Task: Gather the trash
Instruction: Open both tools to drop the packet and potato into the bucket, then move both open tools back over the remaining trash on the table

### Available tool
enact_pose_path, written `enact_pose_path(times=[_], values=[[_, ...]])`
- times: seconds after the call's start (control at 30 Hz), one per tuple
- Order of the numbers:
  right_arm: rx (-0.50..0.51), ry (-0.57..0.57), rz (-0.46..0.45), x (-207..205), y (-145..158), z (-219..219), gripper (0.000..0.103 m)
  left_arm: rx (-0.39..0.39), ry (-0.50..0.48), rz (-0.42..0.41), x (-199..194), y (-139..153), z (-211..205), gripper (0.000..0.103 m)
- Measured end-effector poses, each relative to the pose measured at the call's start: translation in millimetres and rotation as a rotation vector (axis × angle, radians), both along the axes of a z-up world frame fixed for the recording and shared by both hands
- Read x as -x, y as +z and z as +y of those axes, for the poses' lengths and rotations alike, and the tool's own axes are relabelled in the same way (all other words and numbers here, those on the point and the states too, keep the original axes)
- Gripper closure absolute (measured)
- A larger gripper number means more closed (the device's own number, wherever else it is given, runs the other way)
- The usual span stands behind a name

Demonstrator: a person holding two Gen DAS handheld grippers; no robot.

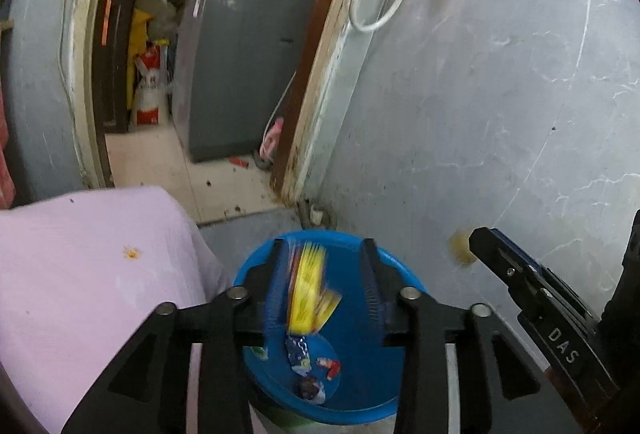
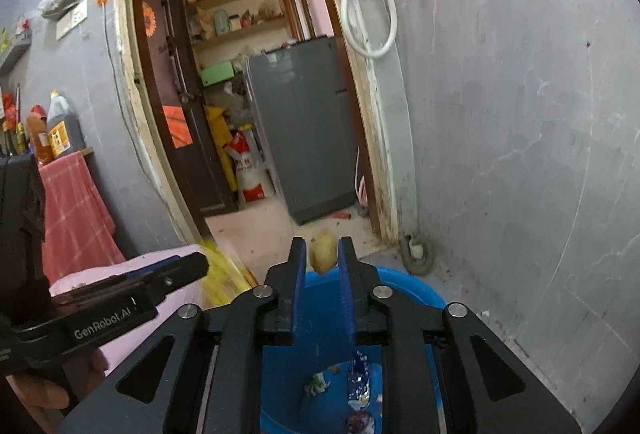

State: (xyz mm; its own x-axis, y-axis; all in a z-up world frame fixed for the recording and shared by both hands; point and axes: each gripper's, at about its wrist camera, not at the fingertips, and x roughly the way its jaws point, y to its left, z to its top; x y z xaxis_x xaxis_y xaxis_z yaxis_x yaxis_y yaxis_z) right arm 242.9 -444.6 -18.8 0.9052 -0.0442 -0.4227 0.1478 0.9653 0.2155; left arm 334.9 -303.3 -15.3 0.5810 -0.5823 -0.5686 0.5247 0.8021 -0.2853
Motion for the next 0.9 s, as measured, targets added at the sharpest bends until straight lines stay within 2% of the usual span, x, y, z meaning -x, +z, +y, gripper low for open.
enact_pose_path(times=[0.13, 0.2, 0.3, 0.37, 0.5, 0.53, 0.57, 0.63, 0.67, 0.7, 0.8, 0.9], values=[[-0.004, 0.003, 0.026, -4.0, -4.7, -0.6, 0.077, -0.026, 0.0, 0.043, -8.6, -9.7, -2.3, 0.07], [-0.003, 0.002, 0.024, -2.6, -3.7, 0.4, 0.077, -0.021, 0.01, 0.032, -7.4, -8.8, 0.9, 0.069], [-0.001, 0.002, 0.014, 0.0, 0.1, 2.5, 0.076, -0.006, 0.031, 0.009, -3.4, -5.6, 12.3, 0.057], [-0.001, 0.005, 0.007, -1.7, 1.9, 4.4, 0.074, 0.003, 0.043, 0.0, 0.4, -0.5, 21.3, 0.055], [0.008, 0.02, -0.026, 2.3, 14.4, 12.1, 0.063, 0.017, 0.082, -0.022, 4.7, 14.6, 42.0, 0.044], [0.01, 0.023, -0.033, 3.2, 17.1, 14.3, 0.058, 0.028, 0.097, -0.033, 6.6, 19.6, 49.5, 0.039], [0.012, 0.029, -0.046, 4.7, 21.6, 17.7, 0.057, 0.036, 0.113, -0.044, 8.7, 24.2, 56.7, 0.036], [0.017, 0.045, -0.067, 6.1, 30.2, 25.5, 0.054, 0.06, 0.144, -0.081, 14.0, 35.5, 72.4, 0.021], [0.019, 0.054, -0.075, 6.2, 33.6, 29.2, 0.053, 0.066, 0.16, -0.103, 17.8, 40.9, 79.8, 0.018], [0.02, 0.062, -0.084, 6.7, 37.0, 33.8, 0.049, 0.068, 0.177, -0.128, 21.2, 46.1, 87.7, 0.013], [0.014, 0.083, -0.119, 7.9, 47.1, 45.5, 0.026, 0.071, 0.23, -0.213, 33.2, 63.8, 113.4, 0.004], [0.001, 0.119, -0.155, 8.4, 58.6, 61.0, 0.015, 0.056, 0.271, -0.261, 42.4, 75.7, 135.2, 0.003]])
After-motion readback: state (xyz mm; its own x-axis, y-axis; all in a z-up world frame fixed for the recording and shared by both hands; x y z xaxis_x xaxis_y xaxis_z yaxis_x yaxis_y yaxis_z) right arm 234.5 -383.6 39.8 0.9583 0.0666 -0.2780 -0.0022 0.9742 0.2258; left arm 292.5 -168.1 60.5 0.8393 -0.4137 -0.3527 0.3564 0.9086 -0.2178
